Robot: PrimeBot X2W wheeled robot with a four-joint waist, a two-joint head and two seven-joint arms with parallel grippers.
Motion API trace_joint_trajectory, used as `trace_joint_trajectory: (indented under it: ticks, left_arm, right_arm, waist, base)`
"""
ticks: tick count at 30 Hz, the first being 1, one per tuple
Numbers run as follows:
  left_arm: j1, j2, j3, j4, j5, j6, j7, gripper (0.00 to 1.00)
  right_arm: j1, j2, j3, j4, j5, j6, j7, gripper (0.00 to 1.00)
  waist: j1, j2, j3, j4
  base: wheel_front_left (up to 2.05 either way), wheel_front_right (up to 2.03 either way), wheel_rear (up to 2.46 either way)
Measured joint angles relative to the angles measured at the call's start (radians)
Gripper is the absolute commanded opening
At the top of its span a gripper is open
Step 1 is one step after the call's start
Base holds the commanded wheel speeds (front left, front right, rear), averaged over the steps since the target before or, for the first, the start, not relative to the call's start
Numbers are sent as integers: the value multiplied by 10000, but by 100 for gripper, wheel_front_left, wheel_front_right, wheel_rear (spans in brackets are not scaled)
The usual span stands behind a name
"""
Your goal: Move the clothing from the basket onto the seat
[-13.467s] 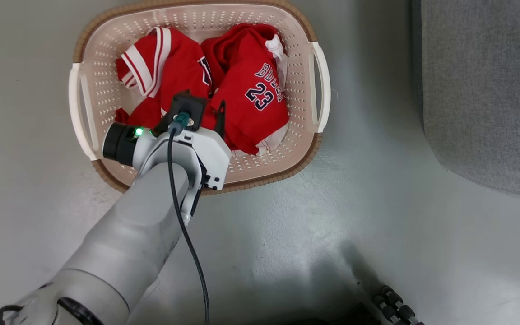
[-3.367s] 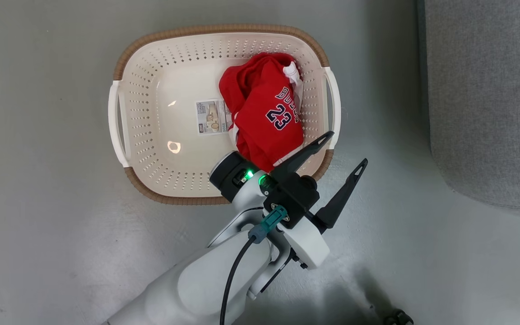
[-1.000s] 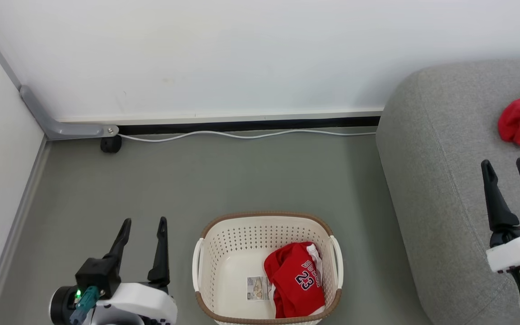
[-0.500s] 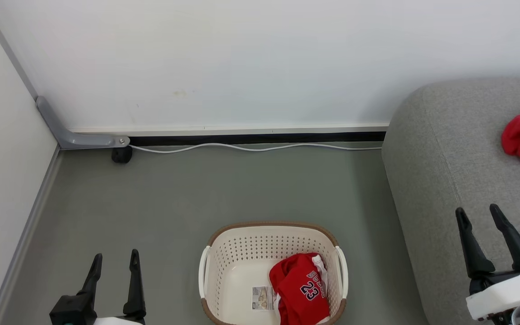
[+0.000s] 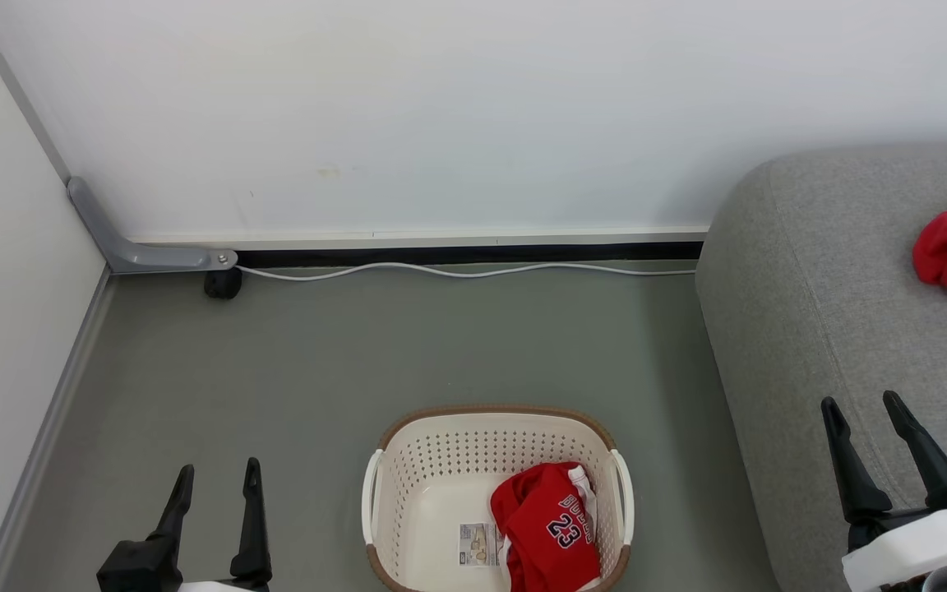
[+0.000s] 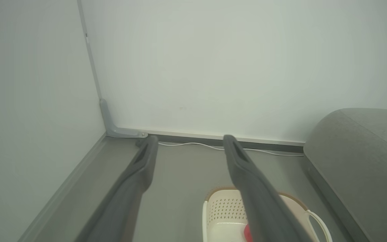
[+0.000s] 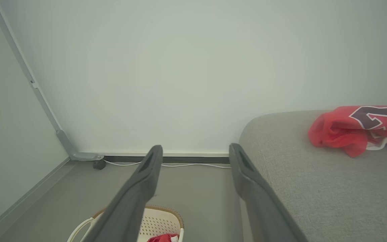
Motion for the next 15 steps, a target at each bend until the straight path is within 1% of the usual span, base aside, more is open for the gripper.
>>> trace_joint_trajectory:
  ticks: [9,14,15]
  left_arm:
    - [0,2,-155,13,0,25,0,100]
    - [0,6,-435,100,-4,35,0,100]
    - [-1,8,-535,107,-8,96,0,100]
  right_arm:
    - [-3,4,-52,44,0,0,0,100]
    - [-31,-12,-90,-63,0,0,0,100]
    - [-56,-27,-96,-111,0,0,0,100]
  waist:
    - [0,0,42,-86]
    - [0,0,253,-106]
    - [0,0,333,-109]
  base:
    - [0,0,0]
    - [0,0,0]
    - [0,0,0]
